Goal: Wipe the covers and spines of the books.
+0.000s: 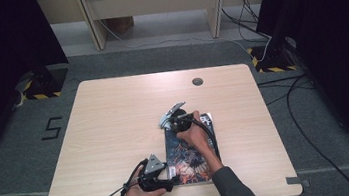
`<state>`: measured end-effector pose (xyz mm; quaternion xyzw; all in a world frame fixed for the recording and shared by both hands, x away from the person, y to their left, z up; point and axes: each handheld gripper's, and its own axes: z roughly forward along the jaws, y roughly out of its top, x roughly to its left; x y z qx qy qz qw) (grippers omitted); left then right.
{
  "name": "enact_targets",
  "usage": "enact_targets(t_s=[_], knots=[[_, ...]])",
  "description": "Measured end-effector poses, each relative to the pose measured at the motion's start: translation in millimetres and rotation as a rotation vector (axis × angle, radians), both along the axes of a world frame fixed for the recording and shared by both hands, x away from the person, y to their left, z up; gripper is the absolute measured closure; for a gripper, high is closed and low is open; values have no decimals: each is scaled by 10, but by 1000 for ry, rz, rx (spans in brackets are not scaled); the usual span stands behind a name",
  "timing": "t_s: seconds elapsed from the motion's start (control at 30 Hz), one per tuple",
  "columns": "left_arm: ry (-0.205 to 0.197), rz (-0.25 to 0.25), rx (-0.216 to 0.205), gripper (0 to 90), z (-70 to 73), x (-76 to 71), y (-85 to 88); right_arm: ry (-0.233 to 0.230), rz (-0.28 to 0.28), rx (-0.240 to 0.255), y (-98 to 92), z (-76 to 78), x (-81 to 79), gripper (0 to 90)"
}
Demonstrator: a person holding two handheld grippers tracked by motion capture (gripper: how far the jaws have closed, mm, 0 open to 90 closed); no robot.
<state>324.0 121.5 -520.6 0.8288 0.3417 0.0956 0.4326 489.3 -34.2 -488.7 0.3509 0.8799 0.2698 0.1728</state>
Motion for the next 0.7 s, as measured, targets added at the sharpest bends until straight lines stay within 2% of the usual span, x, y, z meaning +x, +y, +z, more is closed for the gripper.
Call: enact_targets(t_s=[0.07, 0.17, 0.2, 0.23, 0.27, 0.4, 0.53, 0.63, 0.7], knots=[[7, -2, -2, 316, 1, 4, 3, -1, -16, 6, -31, -3, 26, 735], [-1, 1, 0, 317, 0, -1, -1, -9, -11, -4, -25, -5, 4, 743], [8, -1, -5, 317, 0, 5, 2, -4, 12, -17, 1, 5, -51, 746], [8, -1, -5, 316, 0, 5, 2, -4, 12, -17, 1, 5, -51, 746], [9, 0, -5, 316, 0, 4, 2, -10, 43, -16, 28, -1, -137, 747], [1, 1, 1, 317, 0, 1, 1, -4, 73, -12, 33, -1, -252, 747], [0, 3, 2, 316, 1, -4, -1, 9, 130, 21, -12, -14, -434, 745], [9, 2, -5, 314, 0, 4, 2, 2, 138, 32, -54, -25, -481, 741], [-1, 3, 1, 314, 1, -4, -1, 16, 136, 42, -108, -21, -470, 724]])
